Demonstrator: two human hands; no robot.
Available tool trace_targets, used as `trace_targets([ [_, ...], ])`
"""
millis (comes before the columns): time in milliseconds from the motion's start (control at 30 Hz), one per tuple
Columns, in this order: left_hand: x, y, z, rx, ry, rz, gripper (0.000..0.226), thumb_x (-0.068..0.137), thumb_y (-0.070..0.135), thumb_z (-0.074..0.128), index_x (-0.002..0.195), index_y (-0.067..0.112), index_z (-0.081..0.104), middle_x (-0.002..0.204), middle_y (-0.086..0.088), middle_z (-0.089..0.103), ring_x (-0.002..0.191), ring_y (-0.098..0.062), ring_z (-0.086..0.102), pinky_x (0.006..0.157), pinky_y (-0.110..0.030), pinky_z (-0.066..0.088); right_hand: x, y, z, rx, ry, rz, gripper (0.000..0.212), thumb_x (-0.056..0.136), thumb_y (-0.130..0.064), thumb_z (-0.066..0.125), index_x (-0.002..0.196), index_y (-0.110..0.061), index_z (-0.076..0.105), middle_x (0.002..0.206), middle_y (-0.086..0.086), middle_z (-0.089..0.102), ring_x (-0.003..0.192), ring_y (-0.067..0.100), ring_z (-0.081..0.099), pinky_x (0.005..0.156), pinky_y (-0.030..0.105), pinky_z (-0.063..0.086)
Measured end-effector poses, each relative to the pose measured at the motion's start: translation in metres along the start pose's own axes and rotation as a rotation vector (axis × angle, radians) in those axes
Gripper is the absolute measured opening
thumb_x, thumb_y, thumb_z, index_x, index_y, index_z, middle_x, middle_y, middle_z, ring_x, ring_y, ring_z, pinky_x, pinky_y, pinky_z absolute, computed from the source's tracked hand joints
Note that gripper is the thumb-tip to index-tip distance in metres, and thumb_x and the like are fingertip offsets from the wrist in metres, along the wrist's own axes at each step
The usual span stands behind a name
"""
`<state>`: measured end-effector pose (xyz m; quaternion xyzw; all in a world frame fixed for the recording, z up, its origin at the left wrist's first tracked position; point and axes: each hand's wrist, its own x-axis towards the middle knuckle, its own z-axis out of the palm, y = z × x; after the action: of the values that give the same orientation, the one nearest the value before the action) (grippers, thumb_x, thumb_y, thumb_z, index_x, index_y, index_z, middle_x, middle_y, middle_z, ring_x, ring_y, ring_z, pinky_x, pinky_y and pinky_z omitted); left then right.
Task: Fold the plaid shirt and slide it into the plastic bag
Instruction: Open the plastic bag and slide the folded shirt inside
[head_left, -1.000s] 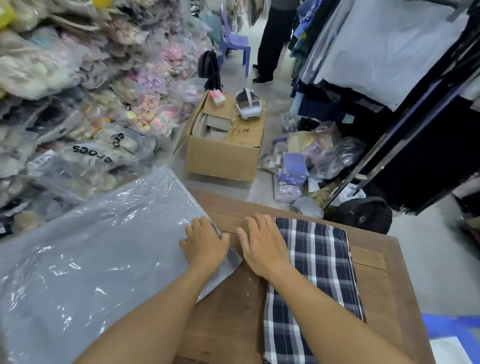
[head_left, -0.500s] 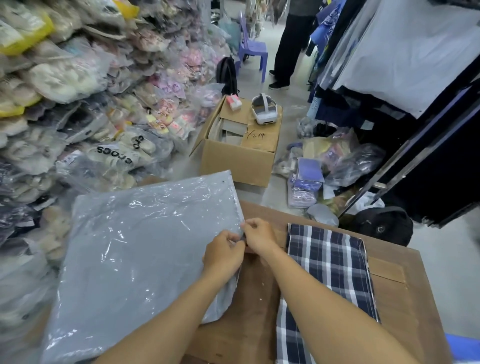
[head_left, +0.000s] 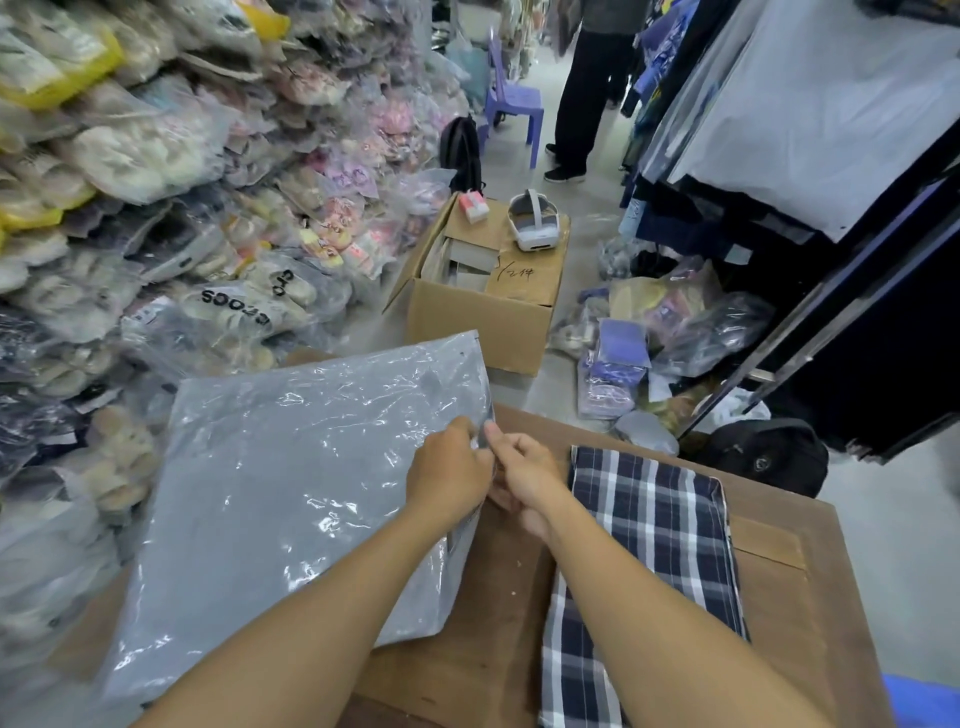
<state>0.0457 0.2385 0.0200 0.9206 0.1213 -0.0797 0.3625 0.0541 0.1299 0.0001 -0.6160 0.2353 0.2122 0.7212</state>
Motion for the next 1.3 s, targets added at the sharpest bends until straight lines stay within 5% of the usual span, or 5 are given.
trace_targets([
  [233,0.000,0.001,-0.013,-0.014,0.001,-0.031,0.013,0.088,0.037,0.059,0.082,0.026,0.057,0.088,-0.002,0.067,0.088,-0.029,0.063,0.076,-0.037,0.054,-0.009,-0.004,-0.006,-0.052,-0.003,-0.097,0.016,0.094,-0.025,0.068,0.091,-0.012,0.059,0.080,0.006,0.065,0.063,0.012,0.062,0.052,0.023,0.053],
  [800,-0.038,0.040,-0.108,0.232,0.667,0.223,0.008,0.088,0.019,0.052,0.089,0.014,0.058,0.082,-0.006,0.064,0.069,-0.033,0.053,0.057,-0.036,0.042,-0.041,0.024,-0.057,-0.357,0.123,0.082,0.017,0.096,-0.021,0.055,0.094,-0.005,0.061,0.076,0.013,0.070,0.053,0.020,0.066,0.045,0.025,0.051],
  [1100,-0.034,0.030,-0.053,0.325,0.296,0.135,0.025,0.088,0.023,0.053,0.112,0.020,0.062,0.102,-0.009,0.070,0.095,-0.036,0.062,0.067,-0.034,0.039,-0.050,-0.008,-0.079,-0.848,0.014,-0.206,0.038,0.096,-0.051,0.054,0.075,-0.019,0.053,0.077,-0.001,0.064,0.072,0.018,0.061,0.068,0.035,0.051],
  [1200,-0.036,0.017,-0.032,0.349,0.253,0.129,0.022,0.089,0.022,0.052,0.108,0.018,0.062,0.098,-0.007,0.069,0.079,-0.030,0.056,0.065,-0.032,0.038,-0.044,-0.026,-0.116,-1.071,0.291,-0.318,0.012,0.094,-0.031,0.055,0.097,-0.021,0.061,0.104,0.000,0.065,0.096,0.020,0.057,0.086,0.040,0.051],
  [1300,-0.038,0.003,-0.018,0.356,0.243,0.105,0.020,0.089,0.023,0.052,0.106,0.018,0.061,0.094,-0.005,0.070,0.073,-0.027,0.051,0.062,-0.031,0.039,-0.033,-0.035,-0.152,-1.397,0.373,-0.277,0.039,0.091,-0.021,0.056,0.130,-0.020,0.051,0.136,0.005,0.053,0.125,0.029,0.042,0.102,0.045,0.040],
])
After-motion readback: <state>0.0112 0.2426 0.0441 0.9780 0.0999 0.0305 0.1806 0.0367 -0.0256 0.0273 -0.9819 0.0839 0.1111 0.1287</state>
